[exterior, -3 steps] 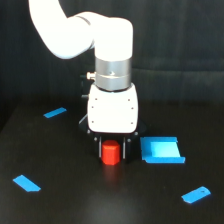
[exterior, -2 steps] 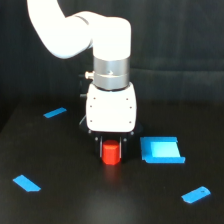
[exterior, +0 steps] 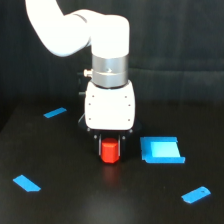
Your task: Pick up the red object from the table
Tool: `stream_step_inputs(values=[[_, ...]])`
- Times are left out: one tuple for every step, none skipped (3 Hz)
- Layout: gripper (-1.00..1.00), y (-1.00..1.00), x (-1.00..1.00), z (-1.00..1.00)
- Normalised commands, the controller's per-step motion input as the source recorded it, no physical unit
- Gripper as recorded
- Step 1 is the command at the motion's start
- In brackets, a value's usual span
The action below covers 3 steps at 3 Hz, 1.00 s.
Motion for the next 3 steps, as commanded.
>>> stream_step_inputs(values=[[-1.0, 0.02, -0.3, 0.91], [-0.99, 0.01, -0.19, 0.99], [-0.91, 0.03, -0.25, 0.94]])
